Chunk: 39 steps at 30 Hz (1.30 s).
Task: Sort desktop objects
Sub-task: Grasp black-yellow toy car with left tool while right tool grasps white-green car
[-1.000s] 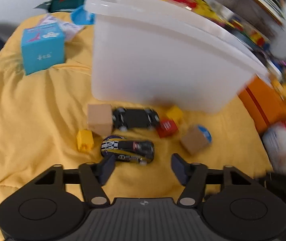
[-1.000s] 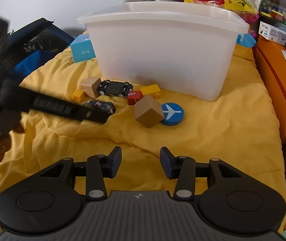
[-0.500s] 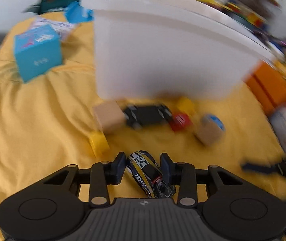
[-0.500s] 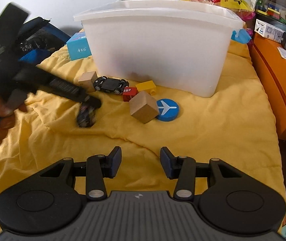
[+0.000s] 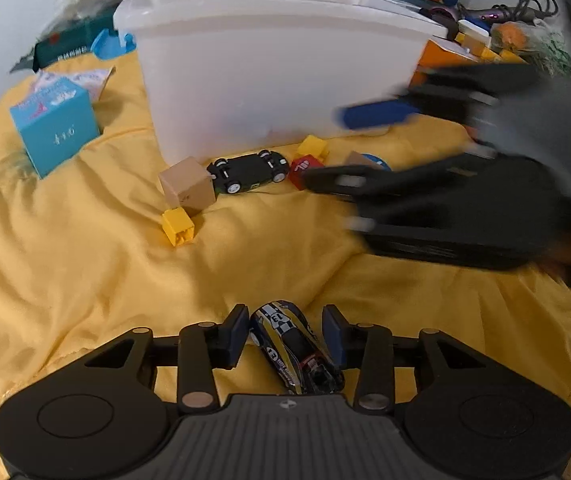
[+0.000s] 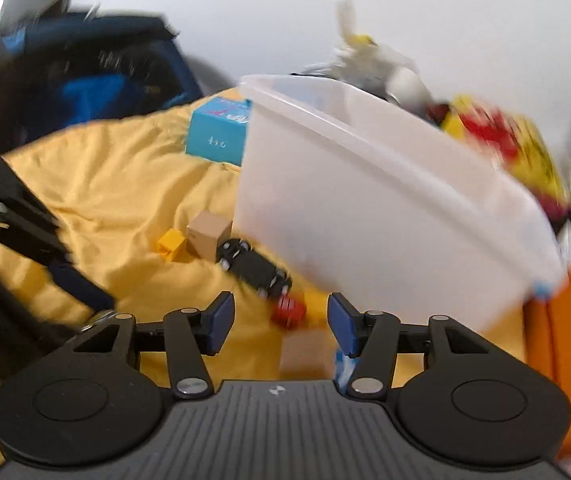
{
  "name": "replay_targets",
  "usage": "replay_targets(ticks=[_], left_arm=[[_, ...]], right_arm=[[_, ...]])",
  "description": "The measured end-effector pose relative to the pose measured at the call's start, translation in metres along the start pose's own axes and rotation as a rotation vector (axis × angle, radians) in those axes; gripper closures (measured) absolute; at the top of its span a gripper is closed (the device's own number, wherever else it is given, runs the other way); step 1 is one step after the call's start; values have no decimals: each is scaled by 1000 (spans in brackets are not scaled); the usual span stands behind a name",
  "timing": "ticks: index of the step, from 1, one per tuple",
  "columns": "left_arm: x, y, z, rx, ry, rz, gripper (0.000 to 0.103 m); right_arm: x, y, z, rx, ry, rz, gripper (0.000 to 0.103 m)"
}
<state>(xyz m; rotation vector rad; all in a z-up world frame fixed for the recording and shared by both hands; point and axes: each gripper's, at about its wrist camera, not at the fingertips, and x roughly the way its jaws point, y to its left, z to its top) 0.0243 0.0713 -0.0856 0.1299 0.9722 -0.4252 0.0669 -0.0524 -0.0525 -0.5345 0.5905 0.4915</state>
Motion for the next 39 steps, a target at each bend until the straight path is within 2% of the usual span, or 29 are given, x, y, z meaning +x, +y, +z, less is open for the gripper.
replay_targets(ticks=[5, 7, 9, 13, 16, 19, 22, 24, 25, 27, 30, 32, 33, 34, 35, 39], left_arm=[[-6, -7, -11, 16, -3, 23, 58], [-8, -6, -13, 2, -9, 23, 58], [-9, -5, -13, -11, -9, 26, 57], [-9, -8, -14, -8, -13, 34, 56], [-10, -9, -15, -7, -16, 43, 56], [-18, -12, -17, -15, -34, 57, 56], [-32, -17, -20, 13, -62, 96, 55], [-39, -22, -22, 40, -73, 122, 42], [-40, -24, -23, 46, -64, 128, 40], [-37, -26, -25, 36, -43, 128, 40], [-21, -27, -25, -17, 8, 117, 40], [-8, -26, -24, -61, 47, 110, 43], [-5, -25, -24, -78, 51, 112, 46], [-6, -25, -23, -80, 31, 109, 53], [-5, -26, -24, -71, 28, 104, 66], [0, -28, -20, -2, 20, 77, 69]], right_arm=[[36, 21, 15, -191, 22, 51, 52], [51, 27, 16, -235, 57, 53, 62], [62, 25, 16, -212, 87, 59, 72], [42, 11, 19, -105, 70, 66, 85], [11, -6, 19, 10, 28, 108, 85], [-23, -29, 11, 152, 15, 190, 85], [-50, -56, -9, 324, 49, 284, 85], [-53, -69, -21, 432, 93, 365, 85], [-54, -76, -33, 505, 117, 407, 85], [-45, -85, -51, 638, 173, 473, 85], [-27, -93, -84, 812, 266, 526, 85], [-19, -97, -100, 896, 254, 558, 85], [-18, -98, -104, 902, 242, 563, 85], [-18, -98, -105, 891, 241, 543, 84], [-18, -97, -104, 859, 248, 499, 82], [-24, -94, -97, 732, 237, 395, 71]])
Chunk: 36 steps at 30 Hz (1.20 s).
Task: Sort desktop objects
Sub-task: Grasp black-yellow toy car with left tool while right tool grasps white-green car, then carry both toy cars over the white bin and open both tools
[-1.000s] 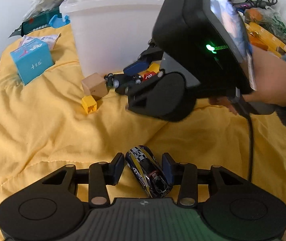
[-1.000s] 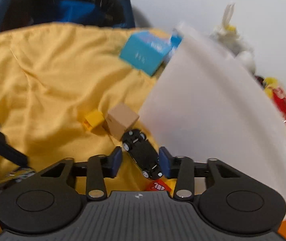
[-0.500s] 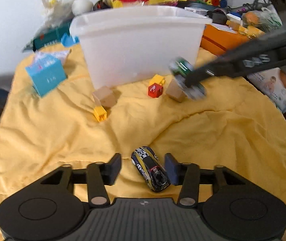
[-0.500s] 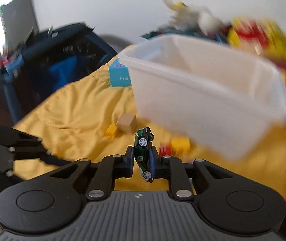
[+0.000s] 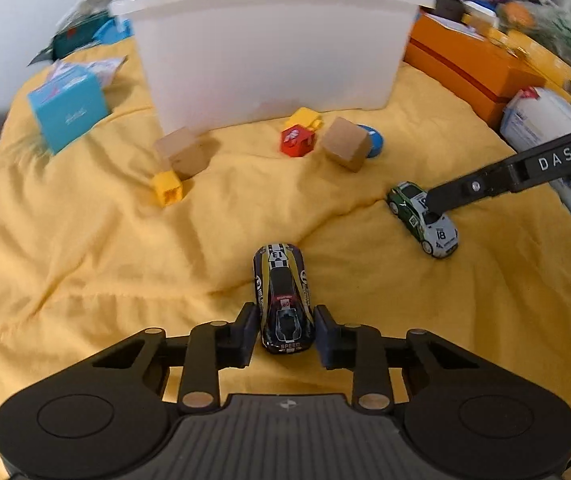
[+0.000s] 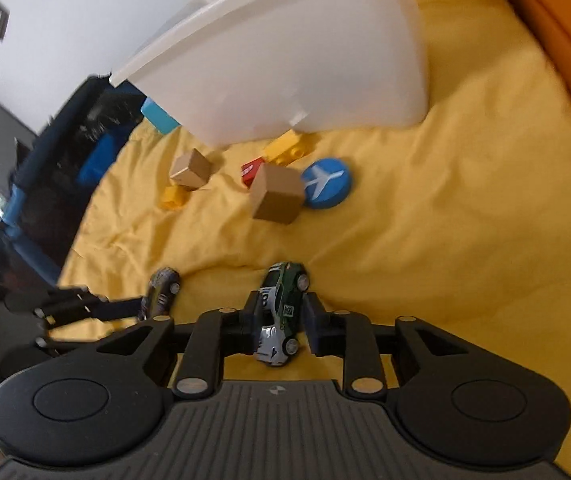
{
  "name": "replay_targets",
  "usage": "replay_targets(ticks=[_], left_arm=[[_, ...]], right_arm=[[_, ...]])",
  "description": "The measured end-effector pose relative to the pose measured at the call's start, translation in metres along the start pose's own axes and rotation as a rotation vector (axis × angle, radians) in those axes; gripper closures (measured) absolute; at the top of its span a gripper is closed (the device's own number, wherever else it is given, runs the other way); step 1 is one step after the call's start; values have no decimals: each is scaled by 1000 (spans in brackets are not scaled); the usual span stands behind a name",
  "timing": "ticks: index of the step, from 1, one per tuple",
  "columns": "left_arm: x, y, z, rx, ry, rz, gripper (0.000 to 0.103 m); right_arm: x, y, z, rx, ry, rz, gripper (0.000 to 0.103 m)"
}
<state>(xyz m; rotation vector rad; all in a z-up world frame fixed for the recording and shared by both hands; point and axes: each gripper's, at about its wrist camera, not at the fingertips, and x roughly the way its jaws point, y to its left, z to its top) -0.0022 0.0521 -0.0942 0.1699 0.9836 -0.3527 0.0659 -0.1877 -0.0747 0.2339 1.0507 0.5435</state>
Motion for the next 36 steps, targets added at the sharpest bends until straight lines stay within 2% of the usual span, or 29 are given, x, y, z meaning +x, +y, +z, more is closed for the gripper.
replay_targets(ticks=[3, 4, 7, 9, 10, 16, 18, 19, 22, 24, 29, 36], left_arm=[[1, -4, 5, 84, -1, -16, 69], [0, -5, 5, 93, -5, -14, 69], [-4, -5, 2, 67, -10, -6, 68], [-7, -4, -1, 44, -19, 0, 63], [-7, -4, -3, 33, -29, 0, 63], [-2, -5, -4, 21, -51, 10, 63], [0, -6, -2, 21, -61, 6, 68], [1, -5, -1, 22, -67, -1, 70], [0, -4, -2, 25, -85, -18, 70], [-10, -1, 1, 10, -105, -48, 70], [-55, 5, 30, 20, -246, -58, 70], [-108, 14, 107, 96, -487, 0, 70]], right_arm=[[-6, 8, -2, -80, -31, -112, 63], [-9, 12, -3, -83, -35, -124, 62], [-26, 19, -7, -76, -77, -106, 57], [-29, 32, -12, -93, -106, -145, 49], [-28, 39, -15, -121, -116, -173, 48], [9, 58, -25, -206, -78, -305, 50], [18, 61, -30, -250, -66, -356, 51], [23, 61, -33, -266, -56, -365, 61], [22, 67, -40, -330, -66, -370, 69], [15, 70, -38, -346, -61, -356, 70], [-24, 77, -18, -313, -177, -326, 70], [-80, 85, 41, -306, -425, -329, 70]])
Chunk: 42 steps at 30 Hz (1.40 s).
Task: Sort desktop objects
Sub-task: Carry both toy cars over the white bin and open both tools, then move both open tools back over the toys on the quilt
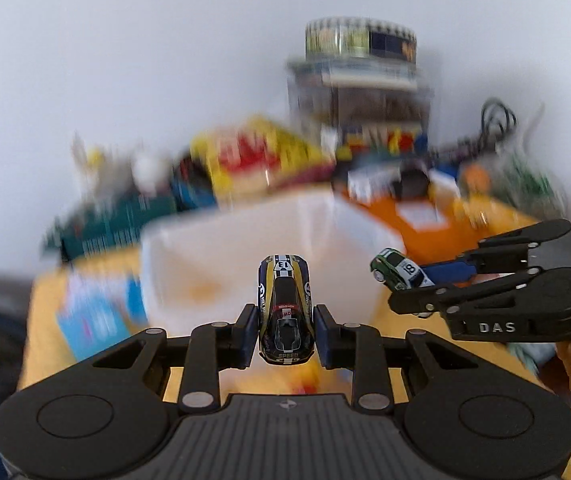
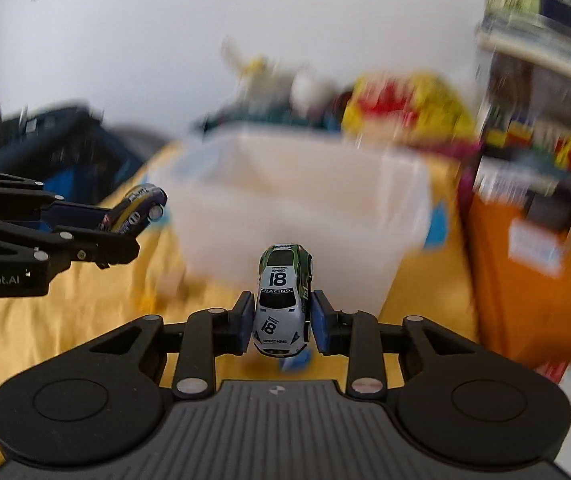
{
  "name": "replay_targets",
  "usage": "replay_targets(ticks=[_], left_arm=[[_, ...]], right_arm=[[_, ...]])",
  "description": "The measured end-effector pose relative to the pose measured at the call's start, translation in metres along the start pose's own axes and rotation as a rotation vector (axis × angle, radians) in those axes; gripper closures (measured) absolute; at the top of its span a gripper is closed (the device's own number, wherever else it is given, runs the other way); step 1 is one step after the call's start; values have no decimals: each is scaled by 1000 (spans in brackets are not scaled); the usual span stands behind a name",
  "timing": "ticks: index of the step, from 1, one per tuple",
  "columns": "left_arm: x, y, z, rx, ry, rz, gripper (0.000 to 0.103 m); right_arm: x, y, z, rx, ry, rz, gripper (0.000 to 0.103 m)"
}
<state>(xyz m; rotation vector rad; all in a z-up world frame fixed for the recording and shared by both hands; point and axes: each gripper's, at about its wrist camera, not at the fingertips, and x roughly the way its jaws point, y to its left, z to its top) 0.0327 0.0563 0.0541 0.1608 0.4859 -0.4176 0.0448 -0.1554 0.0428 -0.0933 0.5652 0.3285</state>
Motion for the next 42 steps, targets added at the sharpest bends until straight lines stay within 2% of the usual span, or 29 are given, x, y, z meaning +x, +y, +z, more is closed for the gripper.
replay_targets(ticks=[4, 7, 10, 11, 15, 17, 19, 21, 25, 29, 30, 37, 42], left_arm=[[18, 11, 40, 9, -73, 41, 70], [39, 18, 60, 2, -94, 70, 70], [72, 22, 68, 0, -44, 102, 70], [86, 23, 67, -5, 2, 103, 70], [124, 26, 48, -35, 120, 104, 70], [129, 29, 40, -73, 141, 99, 69], [125, 32, 37, -84, 140, 99, 67], [117, 29, 38, -53, 121, 106, 57], [91, 28, 45, -48, 65, 108, 56], [59, 28, 41, -115, 12, 89, 32], [53, 26, 37, -124, 11, 92, 30], [32, 12, -11, -174, 65, 103, 30], [30, 0, -55, -167, 124, 105, 30]], right_arm=[[8, -6, 38, 0, -95, -40, 70], [25, -12, 61, 28, -123, -56, 70], [48, -12, 70, 26, -98, -78, 69], [56, -12, 71, 24, -85, -88, 69], [84, -12, 61, 24, 1, -88, 69], [90, -13, 53, 27, 28, -83, 68], [89, -14, 49, 21, 28, -74, 65], [84, -13, 49, 6, 17, -78, 65], [70, -16, 54, 19, -26, -62, 62], [49, -13, 56, 14, -78, -36, 51], [44, -12, 55, 14, -84, -23, 50], [13, -3, 34, 27, -102, 16, 48], [-5, 4, 8, 11, -125, -2, 45]])
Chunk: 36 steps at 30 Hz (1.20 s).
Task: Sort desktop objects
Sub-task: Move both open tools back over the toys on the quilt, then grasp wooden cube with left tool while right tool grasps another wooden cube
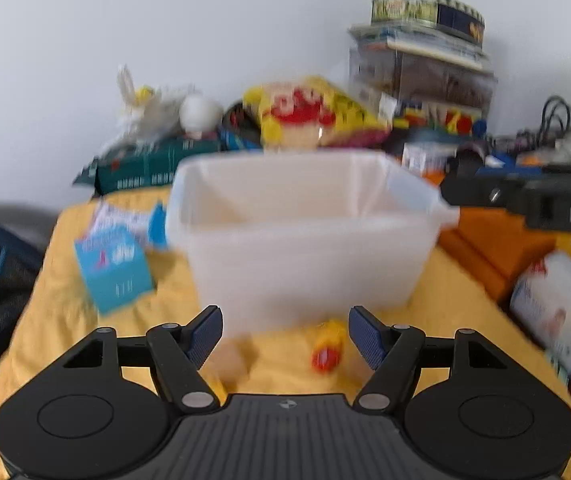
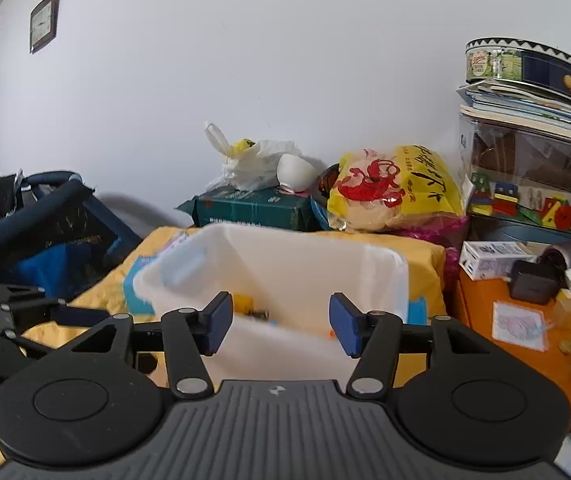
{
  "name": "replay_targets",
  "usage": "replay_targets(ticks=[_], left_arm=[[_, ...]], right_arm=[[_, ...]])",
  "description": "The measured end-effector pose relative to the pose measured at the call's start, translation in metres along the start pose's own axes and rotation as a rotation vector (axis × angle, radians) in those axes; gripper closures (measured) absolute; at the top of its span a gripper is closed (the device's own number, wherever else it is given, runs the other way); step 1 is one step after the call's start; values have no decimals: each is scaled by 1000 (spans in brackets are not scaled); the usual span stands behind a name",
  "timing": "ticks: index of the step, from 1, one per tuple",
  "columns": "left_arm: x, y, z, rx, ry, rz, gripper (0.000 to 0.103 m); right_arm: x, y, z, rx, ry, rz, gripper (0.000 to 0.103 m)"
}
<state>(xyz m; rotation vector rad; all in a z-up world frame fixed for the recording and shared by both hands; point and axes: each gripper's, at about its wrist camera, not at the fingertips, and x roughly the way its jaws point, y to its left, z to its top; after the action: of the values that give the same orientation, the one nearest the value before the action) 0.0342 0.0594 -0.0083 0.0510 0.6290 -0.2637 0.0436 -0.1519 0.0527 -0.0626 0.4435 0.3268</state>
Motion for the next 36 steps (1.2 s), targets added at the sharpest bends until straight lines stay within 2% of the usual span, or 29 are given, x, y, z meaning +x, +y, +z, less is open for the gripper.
replay_targets(ticks=[4, 8, 10, 12, 16, 20, 25, 27, 30, 33, 35, 36], left_arm=[[6, 2, -33, -20, 86, -39, 30], [11, 12, -53, -139, 155, -120, 30], [16, 16, -58, -167, 196, -93, 30], [18, 14, -61, -151, 209, -45, 30], [18, 16, -63, -107, 208, 11, 30], [21, 21, -63, -85, 218, 32, 32], [29, 41, -58, -110, 204, 46, 39], [36, 47, -52, -113, 200, 75, 48], [50, 48, -38, -84, 170, 84, 48], [70, 43, -24, 8, 148, 94, 48], [90, 42, -18, 68, 178, 91, 46], [98, 44, -16, 80, 203, 66, 46]], right_arm=[[7, -3, -22, 50, 93, -2, 43], [13, 0, -38, 92, 137, -10, 43], [14, 8, -44, 59, 142, 11, 43], [19, 15, -50, 22, 161, 10, 43], [38, 22, -69, 3, 258, 12, 43], [49, 22, -91, -19, 338, 13, 43], [58, 19, -110, 13, 431, 29, 52], [57, 19, -112, 27, 435, 28, 55], [54, 20, -111, 24, 429, 23, 55], [54, 22, -110, 21, 431, 19, 54], [53, 24, -109, 18, 426, 21, 54], [54, 25, -108, 13, 422, 20, 54]])
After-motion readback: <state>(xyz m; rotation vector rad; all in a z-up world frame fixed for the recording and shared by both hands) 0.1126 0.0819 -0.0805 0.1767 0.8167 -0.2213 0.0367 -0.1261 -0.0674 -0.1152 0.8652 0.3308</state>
